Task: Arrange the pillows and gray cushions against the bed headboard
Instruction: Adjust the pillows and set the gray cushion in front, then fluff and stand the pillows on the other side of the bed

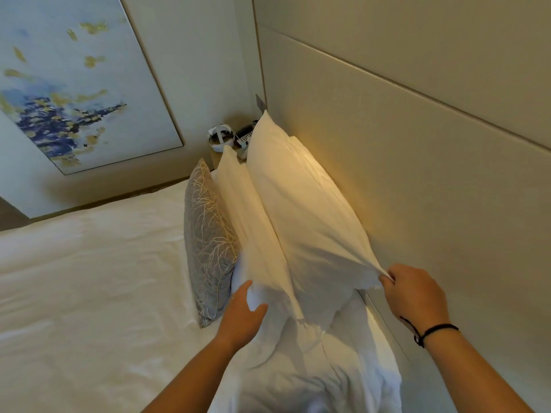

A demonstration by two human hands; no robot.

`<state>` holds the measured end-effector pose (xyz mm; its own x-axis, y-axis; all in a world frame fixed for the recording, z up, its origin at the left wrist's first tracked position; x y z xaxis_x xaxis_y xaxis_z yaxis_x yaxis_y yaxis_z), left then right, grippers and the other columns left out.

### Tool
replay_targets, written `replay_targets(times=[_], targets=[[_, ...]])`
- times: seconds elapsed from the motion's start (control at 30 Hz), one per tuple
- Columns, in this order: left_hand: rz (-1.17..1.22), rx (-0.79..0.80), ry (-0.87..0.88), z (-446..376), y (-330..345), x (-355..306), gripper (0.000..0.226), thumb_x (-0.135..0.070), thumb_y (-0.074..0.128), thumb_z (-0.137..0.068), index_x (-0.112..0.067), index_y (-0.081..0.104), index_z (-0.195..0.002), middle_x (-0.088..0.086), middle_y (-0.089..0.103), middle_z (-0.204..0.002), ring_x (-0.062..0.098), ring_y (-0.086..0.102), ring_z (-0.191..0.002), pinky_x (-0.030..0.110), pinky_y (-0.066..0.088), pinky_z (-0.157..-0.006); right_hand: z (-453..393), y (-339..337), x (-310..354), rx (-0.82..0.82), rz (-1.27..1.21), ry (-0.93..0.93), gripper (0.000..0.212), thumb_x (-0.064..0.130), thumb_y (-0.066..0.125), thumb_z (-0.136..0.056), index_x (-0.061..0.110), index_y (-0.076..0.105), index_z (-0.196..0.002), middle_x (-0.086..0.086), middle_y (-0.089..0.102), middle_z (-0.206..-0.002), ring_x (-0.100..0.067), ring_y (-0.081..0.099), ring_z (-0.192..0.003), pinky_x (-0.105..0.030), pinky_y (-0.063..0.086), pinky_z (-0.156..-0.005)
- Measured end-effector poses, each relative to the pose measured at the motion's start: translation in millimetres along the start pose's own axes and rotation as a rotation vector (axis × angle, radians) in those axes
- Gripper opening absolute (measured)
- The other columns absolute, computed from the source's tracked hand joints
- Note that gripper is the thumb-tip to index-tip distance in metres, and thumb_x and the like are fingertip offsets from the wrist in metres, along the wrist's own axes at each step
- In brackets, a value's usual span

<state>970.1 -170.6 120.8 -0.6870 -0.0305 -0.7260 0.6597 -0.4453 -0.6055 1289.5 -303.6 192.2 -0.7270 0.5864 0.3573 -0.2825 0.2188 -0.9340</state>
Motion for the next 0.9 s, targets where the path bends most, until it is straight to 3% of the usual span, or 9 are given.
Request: replay_targets(times=[0.1,0.2,0.27,0.37,0.47,0.57,0.63,0.73,0.9], targets=[[-0.07,0.033,0.068,7.5,10.2,-10.8,0.054,-0.033,0.062,-0.095,-0.023,0.044,-0.145,-0.004,0.048,-0.145,0.019,0.048,-0.13,0.032,0.041,-0.105,18.8,0.4,-5.3,-0.066,-0.124,0.07,0.025,0.03,0.055,-0.095,0.018,0.055,-0.072,0.005,0.057,-0.064,-0.017,0.053,-0.058,-0.028,0.039,-0.05],[-0.06,0.075,0.143,11.6,20.3,-29.9,0.024,-0.033,0.061,-0.095,-0.029,0.065,-0.118,-0.011,0.067,-0.118,0.005,0.062,-0.1,0.025,0.047,-0.087,49.4,10.5,-13.4,-0.075,-0.442,0.2,0.011,0.035,0.063,-0.091,0.024,0.059,-0.094,0.007,0.061,-0.072,-0.013,0.059,-0.066,-0.028,0.043,-0.056],[-0.04,0.134,0.196,13.4,28.8,-40.2,0.012,-0.034,0.06,-0.095,-0.03,0.071,-0.097,-0.012,0.073,-0.094,0.003,0.066,-0.086,0.031,0.053,-0.082,73.6,25.9,-22.6,-0.014,-0.588,0.291,0.02,0.036,0.068,-0.089,0.022,0.063,-0.102,0.006,0.062,-0.075,-0.01,0.06,-0.068,-0.024,0.043,-0.057],[-0.059,0.249,0.268,15.0,46.5,-46.8,0.021,-0.036,0.059,-0.095,-0.028,0.072,-0.08,-0.009,0.072,-0.077,0.007,0.068,-0.075,0.036,0.057,-0.077,115.2,54.3,-39.4,0.195,-0.583,0.4,0.026,0.038,0.068,-0.088,0.026,0.06,-0.11,0.007,0.063,-0.085,-0.006,0.059,-0.078,-0.022,0.045,-0.069],[-0.128,0.378,0.366,15.9,71.7,-51.0,0.022,-0.036,0.059,-0.094,-0.034,0.069,-0.075,-0.016,0.071,-0.076,0.005,0.067,-0.071,0.024,0.052,-0.07,165.7,69.8,-60.0,0.257,-0.578,0.55,0.03,0.038,0.064,-0.091,0.025,0.057,-0.116,0.004,0.064,-0.103,-0.011,0.06,-0.091,-0.027,0.047,-0.085],[-0.182,0.569,0.46,23.4,106.6,-54.4,0.018,-0.029,0.059,-0.096,-0.033,0.07,-0.082,-0.014,0.072,-0.077,0.008,0.069,-0.074,0.026,0.054,-0.075,227.9,66.8,-78.4,0.194,-0.56,0.76,0.03,0.037,0.06,-0.092,0.022,0.058,-0.118,0.002,0.064,-0.11,-0.012,0.059,-0.094,-0.026,0.045,-0.082],[-0.214,0.733,0.509,33.4,133.9,-55.6,0.017,-0.026,0.058,-0.097,-0.03,0.07,-0.085,-0.009,0.073,-0.08,0.013,0.069,-0.077,0.029,0.056,-0.079,279.7,61.5,-85.3,0.134,-0.533,0.921,0.029,0.038,0.06,-0.092,0.023,0.059,-0.118,0.004,0.067,-0.106,-0.011,0.061,-0.09,-0.024,0.045,-0.078],[-0.298,0.943,0.639,61.4,173.0,-53.7,0.017,-0.036,0.053,-0.099,-0.035,0.066,-0.089,-0.015,0.072,-0.086,0.007,0.068,-0.082,0.019,0.054,-0.082,371.3,57.2,-78.3,0.028,-0.569,1.186,0.028,0.037,0.063,-0.092,0.023,0.061,-0.116,0.011,0.066,-0.09,-0.007,0.064,-0.08,-0.021,0.047,-0.071],[-0.439,1.264,0.8,144.7,222.1,-34.3,0.015,-0.047,0.051,-0.097,-0.044,0.063,-0.089,-0.023,0.069,-0.087,0.001,0.067,-0.085,0.009,0.048,-0.073,519.3,64.2,-18.0,-0.097,-0.576,1.513,0.019,0.039,0.064,-0.091,0.026,0.064,-0.105,0.008,0.065,-0.081,-0.006,0.062,-0.076,-0.024,0.049,-0.07]])
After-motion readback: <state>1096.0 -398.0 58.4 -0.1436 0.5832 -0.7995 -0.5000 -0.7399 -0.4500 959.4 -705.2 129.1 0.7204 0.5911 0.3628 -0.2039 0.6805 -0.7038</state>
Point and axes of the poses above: each hand's wrist, its own z-axis away from the middle knuckle, its own y-axis out of the palm, x = y × z, the point moved 3 cm from there along -z, towards the middle knuckle
